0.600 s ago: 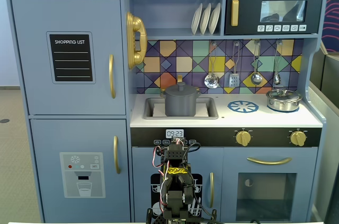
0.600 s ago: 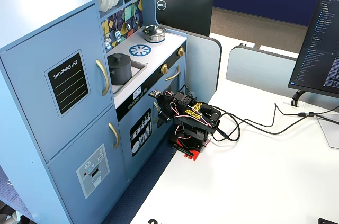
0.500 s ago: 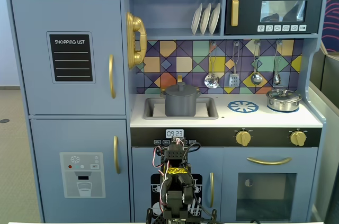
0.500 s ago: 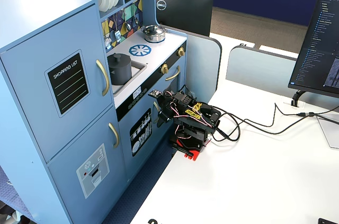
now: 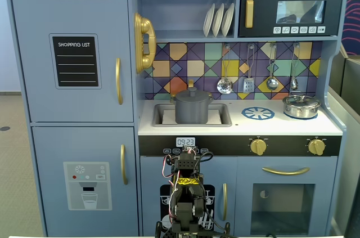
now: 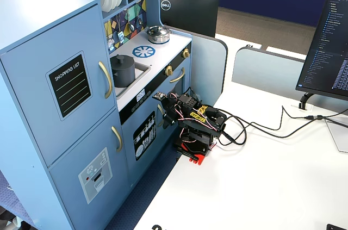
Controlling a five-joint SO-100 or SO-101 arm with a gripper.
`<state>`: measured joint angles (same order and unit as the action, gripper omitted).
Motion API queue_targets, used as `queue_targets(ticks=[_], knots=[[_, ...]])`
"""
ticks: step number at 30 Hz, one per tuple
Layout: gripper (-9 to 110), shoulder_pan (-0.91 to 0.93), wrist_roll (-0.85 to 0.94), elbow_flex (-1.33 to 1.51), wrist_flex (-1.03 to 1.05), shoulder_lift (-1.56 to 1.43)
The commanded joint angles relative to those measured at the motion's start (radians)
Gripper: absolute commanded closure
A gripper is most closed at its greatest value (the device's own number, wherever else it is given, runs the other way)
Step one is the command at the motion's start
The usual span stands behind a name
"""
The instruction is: Take off the lid from the gray recipient and place it on the counter
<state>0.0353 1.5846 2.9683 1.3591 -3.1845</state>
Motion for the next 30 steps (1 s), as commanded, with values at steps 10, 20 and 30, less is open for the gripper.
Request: queue_targets(ticks=[10, 20, 30], knots=[[101, 0.091, 0.078, -0.779, -0.127, 0.258], [101, 0.040, 0.094, -0.960, -0.485, 0.388], [94, -0.018, 0.109, -0.986, -0.699, 0.485]])
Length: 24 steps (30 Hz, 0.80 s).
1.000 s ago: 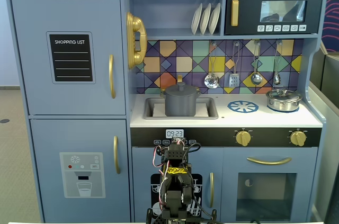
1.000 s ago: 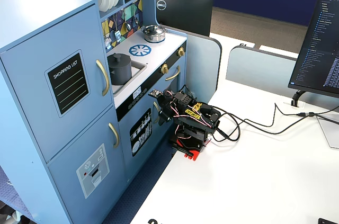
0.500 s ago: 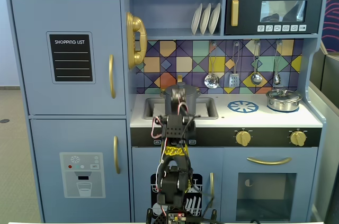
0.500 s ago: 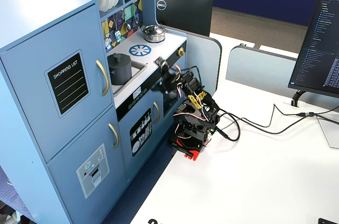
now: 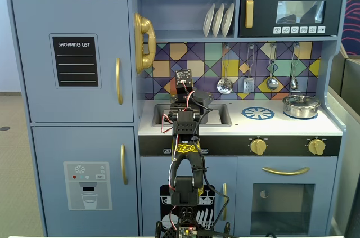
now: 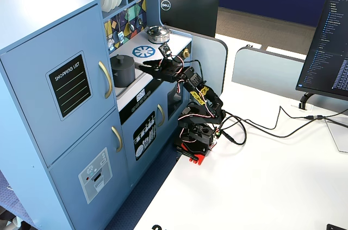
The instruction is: Take off the lid from the gray recipient and place it on the counter
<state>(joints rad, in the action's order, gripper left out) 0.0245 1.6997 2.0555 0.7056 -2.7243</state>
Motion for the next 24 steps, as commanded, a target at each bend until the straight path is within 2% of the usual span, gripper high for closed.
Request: queue_targets(ticks=[1, 4, 11, 24], knots=[[94, -0.005, -0.011, -0.084, -0.046, 0.038], [96, 0.018, -0.012, -0.110, -0.051, 0.080], [90, 0.040, -0.071, -0.104, -0.155, 0.158], [89, 0.048, -0.094, -0.100, -0.362, 0.307]])
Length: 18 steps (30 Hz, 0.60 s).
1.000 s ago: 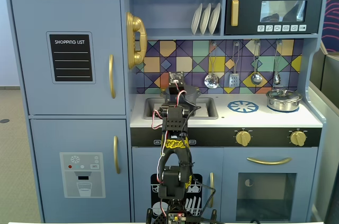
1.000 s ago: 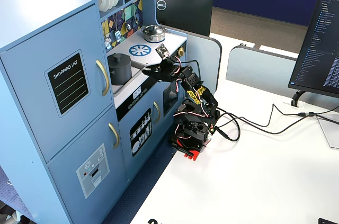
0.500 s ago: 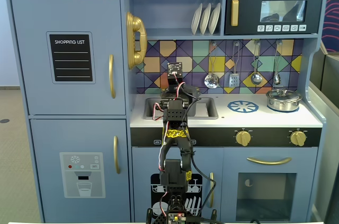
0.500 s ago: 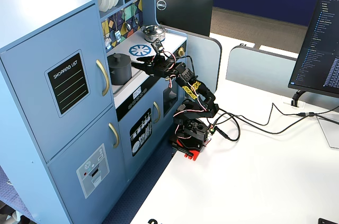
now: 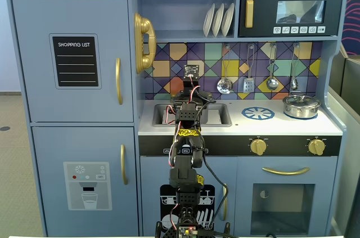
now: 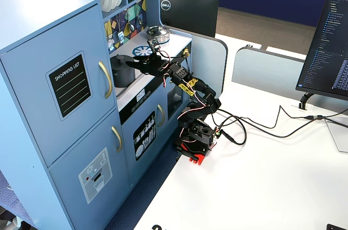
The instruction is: Take off the lid from the gray recipient and place it on the counter
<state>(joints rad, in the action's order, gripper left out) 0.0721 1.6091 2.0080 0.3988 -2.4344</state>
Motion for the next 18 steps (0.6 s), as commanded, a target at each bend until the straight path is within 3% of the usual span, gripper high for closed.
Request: queue_targets(ticks=[1, 18], knots=[[89, -0.003, -0.002, -0.052, -0.063, 0.025], [90, -0.038, 0.023, -0.160, -0.169, 0.253]])
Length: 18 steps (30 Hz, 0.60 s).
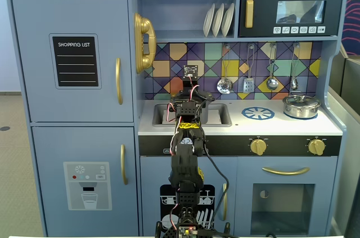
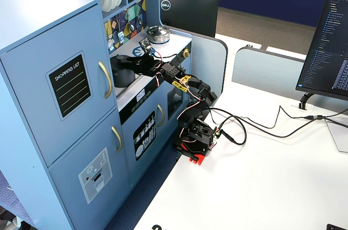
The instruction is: Take off the lid from the gray recipient and place it on the counter
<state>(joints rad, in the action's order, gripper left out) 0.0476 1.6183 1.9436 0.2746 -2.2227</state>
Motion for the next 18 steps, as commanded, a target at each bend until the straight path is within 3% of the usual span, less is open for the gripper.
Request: queue_targets(ticks=[1, 8, 11, 18], knots=[[90, -0.017, 0.015, -0.109, -0.051, 0.061], [93, -0.026, 0.012, -0.206, -0.080, 0.183], [102, -0.025, 0.025, -0.222, -0.086, 0.206], [102, -0.026, -0.002, -0.250, -0.117, 0.181]])
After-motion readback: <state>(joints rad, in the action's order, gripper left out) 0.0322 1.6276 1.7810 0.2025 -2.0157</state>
